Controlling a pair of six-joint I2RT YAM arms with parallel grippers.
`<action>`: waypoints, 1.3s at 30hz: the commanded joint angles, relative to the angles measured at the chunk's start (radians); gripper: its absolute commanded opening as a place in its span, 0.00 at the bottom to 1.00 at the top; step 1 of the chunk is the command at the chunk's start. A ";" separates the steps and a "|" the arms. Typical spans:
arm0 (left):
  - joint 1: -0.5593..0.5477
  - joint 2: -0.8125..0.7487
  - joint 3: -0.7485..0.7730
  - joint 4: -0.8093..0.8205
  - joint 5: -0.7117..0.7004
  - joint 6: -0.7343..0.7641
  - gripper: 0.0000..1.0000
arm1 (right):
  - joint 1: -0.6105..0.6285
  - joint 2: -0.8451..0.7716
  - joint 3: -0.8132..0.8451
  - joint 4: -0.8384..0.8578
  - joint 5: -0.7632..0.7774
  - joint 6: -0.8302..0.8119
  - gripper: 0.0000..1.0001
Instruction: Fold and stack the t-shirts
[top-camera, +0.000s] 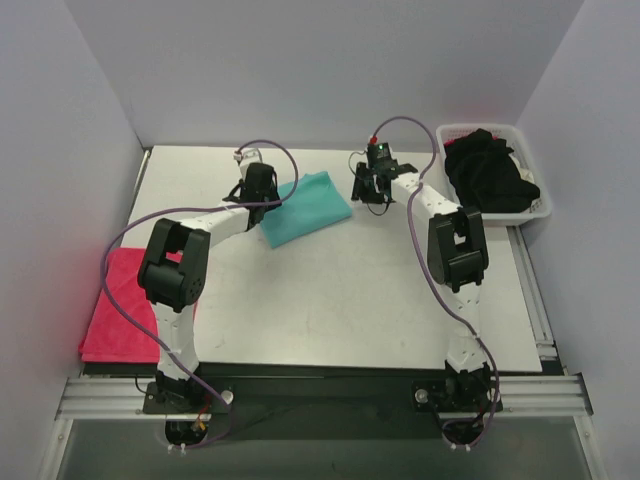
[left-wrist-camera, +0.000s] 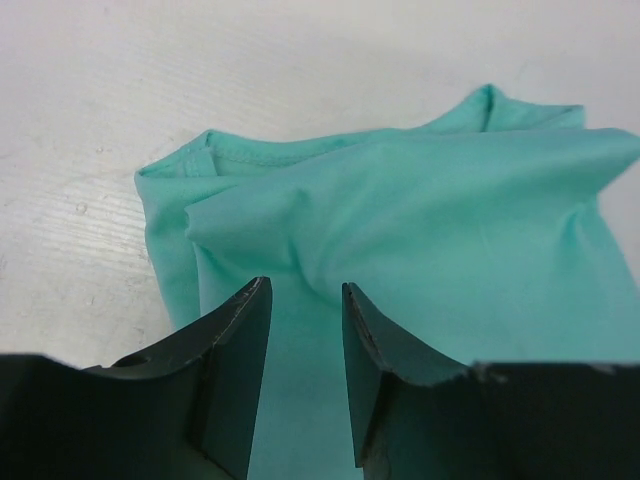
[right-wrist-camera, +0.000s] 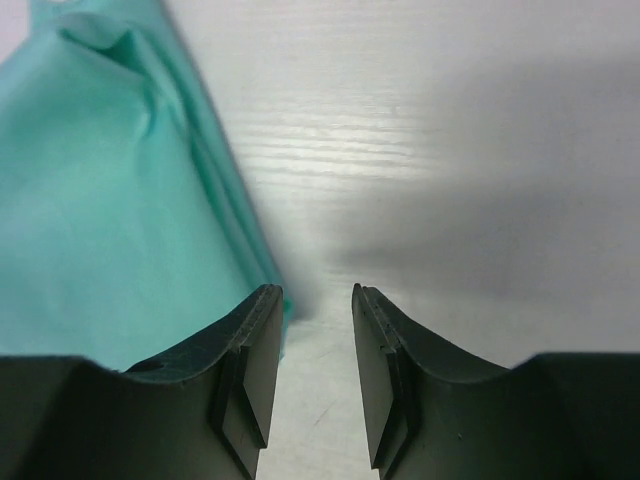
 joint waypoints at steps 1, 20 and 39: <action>0.004 -0.132 -0.047 0.126 0.063 -0.009 0.45 | 0.060 -0.153 -0.020 0.021 0.054 -0.058 0.35; -0.019 -0.224 -0.285 0.141 0.362 -0.118 0.42 | 0.122 0.046 0.135 -0.053 -0.041 -0.105 0.36; -0.062 -0.125 -0.204 -0.414 0.040 -0.050 0.39 | 0.119 0.008 -0.019 -0.200 0.082 -0.028 0.31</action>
